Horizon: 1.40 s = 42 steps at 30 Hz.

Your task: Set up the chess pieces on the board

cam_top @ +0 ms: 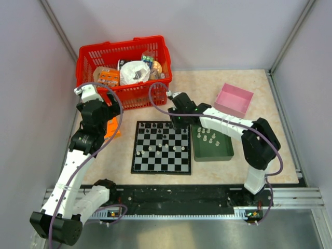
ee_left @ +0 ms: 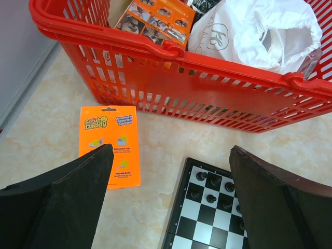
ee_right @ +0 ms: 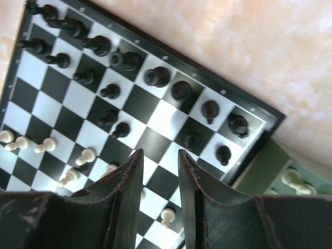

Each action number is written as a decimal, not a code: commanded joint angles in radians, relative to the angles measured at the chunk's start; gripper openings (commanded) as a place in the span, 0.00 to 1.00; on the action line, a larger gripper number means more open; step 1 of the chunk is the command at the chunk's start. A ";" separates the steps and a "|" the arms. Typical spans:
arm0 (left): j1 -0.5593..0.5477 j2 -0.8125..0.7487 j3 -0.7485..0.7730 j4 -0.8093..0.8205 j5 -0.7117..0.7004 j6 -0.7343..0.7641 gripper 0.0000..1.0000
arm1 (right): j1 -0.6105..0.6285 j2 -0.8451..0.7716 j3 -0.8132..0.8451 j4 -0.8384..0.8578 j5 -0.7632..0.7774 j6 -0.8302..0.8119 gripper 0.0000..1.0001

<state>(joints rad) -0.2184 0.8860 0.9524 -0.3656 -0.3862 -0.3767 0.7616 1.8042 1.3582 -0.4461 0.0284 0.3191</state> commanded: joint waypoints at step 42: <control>0.004 -0.009 0.005 0.051 -0.002 0.002 0.99 | 0.094 0.196 0.159 0.017 -0.047 0.031 0.23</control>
<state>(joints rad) -0.2176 0.8860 0.9440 -0.3656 -0.3859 -0.3824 0.8509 1.9884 1.4601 -0.4404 -0.0208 0.3428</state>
